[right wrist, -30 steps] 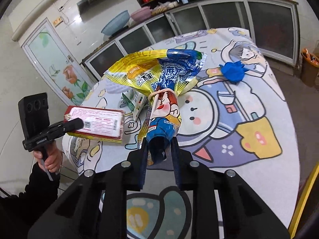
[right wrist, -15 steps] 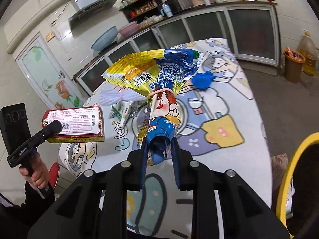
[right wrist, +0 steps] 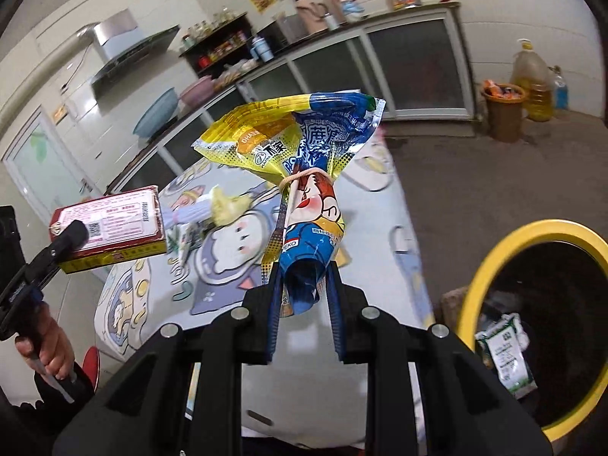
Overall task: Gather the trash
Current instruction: 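Grasp the yellow snack bag with the right tool while the left tool grasps a small wrapper, then carry snack bag and wrapper to the yellow-rimmed bin and open both tools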
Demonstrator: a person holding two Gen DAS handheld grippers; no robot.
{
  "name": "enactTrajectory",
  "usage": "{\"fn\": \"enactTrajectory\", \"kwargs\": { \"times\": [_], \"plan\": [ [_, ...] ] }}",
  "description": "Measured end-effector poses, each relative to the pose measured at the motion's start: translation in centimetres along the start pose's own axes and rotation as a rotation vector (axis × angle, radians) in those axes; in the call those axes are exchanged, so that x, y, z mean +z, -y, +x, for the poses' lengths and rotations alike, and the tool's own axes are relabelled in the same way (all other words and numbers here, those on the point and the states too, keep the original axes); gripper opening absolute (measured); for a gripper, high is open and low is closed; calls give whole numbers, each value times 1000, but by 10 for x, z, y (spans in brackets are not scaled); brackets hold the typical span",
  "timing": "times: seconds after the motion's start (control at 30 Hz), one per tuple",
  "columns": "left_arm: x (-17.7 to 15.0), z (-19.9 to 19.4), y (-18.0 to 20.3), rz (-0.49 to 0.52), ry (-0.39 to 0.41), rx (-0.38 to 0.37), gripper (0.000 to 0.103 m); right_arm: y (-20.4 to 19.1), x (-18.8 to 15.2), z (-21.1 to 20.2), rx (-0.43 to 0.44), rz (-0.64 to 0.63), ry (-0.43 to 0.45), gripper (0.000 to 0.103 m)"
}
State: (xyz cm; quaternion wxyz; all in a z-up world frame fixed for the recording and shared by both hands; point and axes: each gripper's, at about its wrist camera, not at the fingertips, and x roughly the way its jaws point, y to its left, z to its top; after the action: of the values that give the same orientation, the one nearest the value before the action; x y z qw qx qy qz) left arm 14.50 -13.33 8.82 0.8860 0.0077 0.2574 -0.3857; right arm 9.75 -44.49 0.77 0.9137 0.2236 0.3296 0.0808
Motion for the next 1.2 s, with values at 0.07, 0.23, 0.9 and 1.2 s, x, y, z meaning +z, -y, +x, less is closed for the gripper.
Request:
{"fn": "enactTrajectory", "kwargs": {
  "times": [0.07,0.23,0.9,1.2],
  "plan": [
    [4,8,13,18,-6,-23,1,12,0,-9,-16,16,13,22],
    [11,35,51,79,-30,-89,1,45,-6,-33,-65,65,47,22],
    [11,118,161,234,-110,-259,1,150,-40,-92,-228,232,125,22],
    [6,148,192,281,-149,-284,1,174,-57,-98,-323,272,125,22]
  ]
}}
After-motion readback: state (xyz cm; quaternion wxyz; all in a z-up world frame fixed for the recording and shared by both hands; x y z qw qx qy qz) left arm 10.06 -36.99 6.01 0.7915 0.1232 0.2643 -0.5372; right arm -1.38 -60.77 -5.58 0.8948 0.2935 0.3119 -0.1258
